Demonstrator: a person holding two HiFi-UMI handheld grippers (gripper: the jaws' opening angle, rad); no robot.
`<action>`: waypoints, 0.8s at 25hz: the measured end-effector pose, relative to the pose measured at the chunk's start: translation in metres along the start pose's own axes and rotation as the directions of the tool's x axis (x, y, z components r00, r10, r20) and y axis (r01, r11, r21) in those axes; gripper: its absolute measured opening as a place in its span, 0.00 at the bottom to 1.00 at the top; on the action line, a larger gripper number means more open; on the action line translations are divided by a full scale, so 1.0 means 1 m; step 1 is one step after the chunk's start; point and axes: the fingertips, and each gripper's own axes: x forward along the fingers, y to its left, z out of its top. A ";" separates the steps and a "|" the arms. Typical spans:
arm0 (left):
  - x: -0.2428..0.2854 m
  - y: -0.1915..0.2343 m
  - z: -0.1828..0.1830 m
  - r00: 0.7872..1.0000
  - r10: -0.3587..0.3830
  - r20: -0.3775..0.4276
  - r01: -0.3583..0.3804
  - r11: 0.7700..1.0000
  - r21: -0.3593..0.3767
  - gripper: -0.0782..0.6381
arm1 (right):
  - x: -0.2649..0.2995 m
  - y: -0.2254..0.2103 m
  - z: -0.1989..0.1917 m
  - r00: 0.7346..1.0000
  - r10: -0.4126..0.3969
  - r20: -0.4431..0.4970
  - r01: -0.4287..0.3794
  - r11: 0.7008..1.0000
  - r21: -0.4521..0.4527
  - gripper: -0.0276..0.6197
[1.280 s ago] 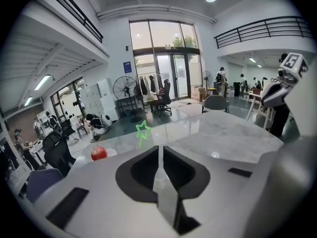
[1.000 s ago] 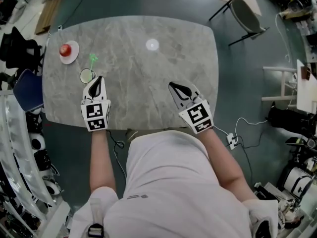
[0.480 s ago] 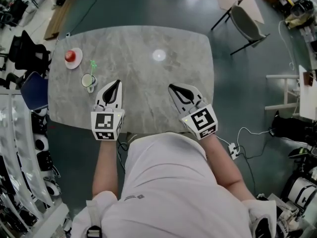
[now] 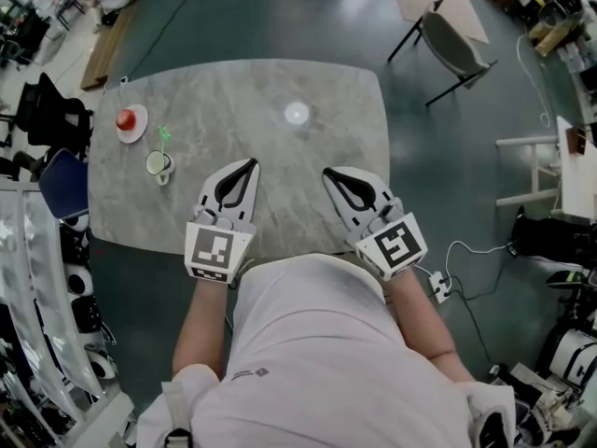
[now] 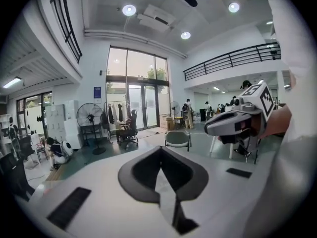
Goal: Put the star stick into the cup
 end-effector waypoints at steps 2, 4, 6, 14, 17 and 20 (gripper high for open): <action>0.003 -0.012 0.009 0.999 -0.030 0.023 0.030 1.000 0.007 0.11 | -0.011 -0.003 0.000 1.000 -0.006 -0.004 0.006 1.000 -0.006 0.05; 0.006 -0.023 0.017 0.997 -0.057 0.049 0.057 0.998 0.008 0.11 | -0.020 -0.005 0.000 1.000 -0.014 -0.003 0.014 1.000 -0.011 0.05; 0.007 -0.030 0.024 0.994 -0.077 0.073 0.077 0.997 0.008 0.11 | -0.027 -0.007 0.003 1.000 -0.027 0.010 0.027 1.000 -0.014 0.05; 0.003 -0.049 0.033 0.987 -0.111 0.115 0.113 0.994 -0.011 0.11 | -0.047 -0.008 0.013 0.995 -0.062 0.079 0.062 0.998 -0.005 0.05; 0.001 -0.052 0.033 0.987 -0.112 0.115 0.114 0.993 -0.014 0.11 | -0.052 -0.008 0.011 0.994 -0.071 0.081 0.071 0.997 -0.008 0.05; -0.003 -0.053 0.031 0.987 -0.109 0.114 0.113 0.993 -0.021 0.11 | -0.055 -0.004 0.009 0.994 -0.078 0.079 0.079 0.997 -0.002 0.05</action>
